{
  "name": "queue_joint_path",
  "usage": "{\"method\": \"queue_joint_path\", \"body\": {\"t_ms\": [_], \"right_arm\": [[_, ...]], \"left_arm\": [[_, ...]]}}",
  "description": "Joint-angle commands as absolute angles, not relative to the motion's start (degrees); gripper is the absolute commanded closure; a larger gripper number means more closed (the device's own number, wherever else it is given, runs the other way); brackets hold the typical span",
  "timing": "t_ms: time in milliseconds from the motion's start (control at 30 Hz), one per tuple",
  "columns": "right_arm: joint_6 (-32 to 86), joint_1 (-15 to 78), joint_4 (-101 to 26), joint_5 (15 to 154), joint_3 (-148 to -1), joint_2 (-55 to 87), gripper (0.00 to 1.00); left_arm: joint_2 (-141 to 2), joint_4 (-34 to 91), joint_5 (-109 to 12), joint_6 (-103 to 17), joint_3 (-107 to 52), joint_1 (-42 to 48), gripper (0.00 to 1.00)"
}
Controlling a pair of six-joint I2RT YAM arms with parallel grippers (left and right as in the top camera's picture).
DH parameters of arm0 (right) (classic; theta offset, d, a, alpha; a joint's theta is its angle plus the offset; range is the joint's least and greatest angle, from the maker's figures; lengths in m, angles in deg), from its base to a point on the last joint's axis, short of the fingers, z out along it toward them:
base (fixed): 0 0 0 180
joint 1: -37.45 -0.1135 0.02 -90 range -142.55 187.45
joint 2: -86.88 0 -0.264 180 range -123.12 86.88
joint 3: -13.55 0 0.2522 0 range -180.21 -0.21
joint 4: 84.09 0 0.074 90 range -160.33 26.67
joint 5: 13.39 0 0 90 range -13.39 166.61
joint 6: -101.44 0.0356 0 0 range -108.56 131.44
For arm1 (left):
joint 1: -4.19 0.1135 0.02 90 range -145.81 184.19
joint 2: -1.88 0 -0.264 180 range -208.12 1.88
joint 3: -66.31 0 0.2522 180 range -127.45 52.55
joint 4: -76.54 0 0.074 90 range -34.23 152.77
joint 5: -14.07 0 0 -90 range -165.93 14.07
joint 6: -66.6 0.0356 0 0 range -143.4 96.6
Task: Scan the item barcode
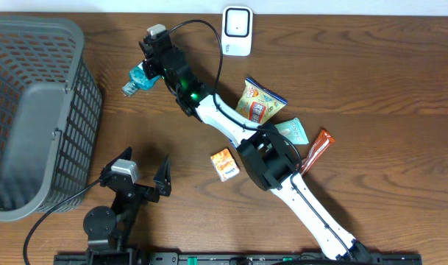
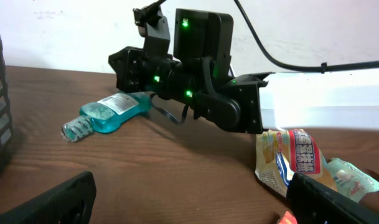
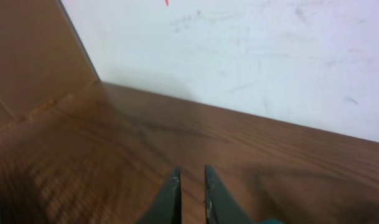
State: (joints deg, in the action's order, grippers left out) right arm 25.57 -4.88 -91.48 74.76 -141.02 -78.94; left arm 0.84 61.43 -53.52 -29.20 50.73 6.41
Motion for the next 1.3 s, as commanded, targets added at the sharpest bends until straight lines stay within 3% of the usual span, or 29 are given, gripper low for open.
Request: {"method": "queue_joint_path", "body": {"t_ms": [0, 200, 500, 1267], "right_arm": [[28.4, -4.5, -93.0, 73.8, -142.7, -82.7, 0.94], [28.1, -4.2, -96.8, 69.2, -150.8, -88.8, 0.87], [28.2, -3.6, -96.5, 70.7, -155.5, -91.1, 0.86], [21.0, -4.1, -71.3, 80.0, -155.1, -91.2, 0.92]], "left_arm": [[0.8, 60.5, -52.6, -29.3, 52.3, 6.5, 0.02], [0.8, 60.5, -52.6, -29.3, 52.3, 6.5, 0.02], [0.8, 60.5, -52.6, -29.3, 52.3, 6.5, 0.02], [0.8, 60.5, -52.6, -29.3, 52.3, 6.5, 0.02]]}}
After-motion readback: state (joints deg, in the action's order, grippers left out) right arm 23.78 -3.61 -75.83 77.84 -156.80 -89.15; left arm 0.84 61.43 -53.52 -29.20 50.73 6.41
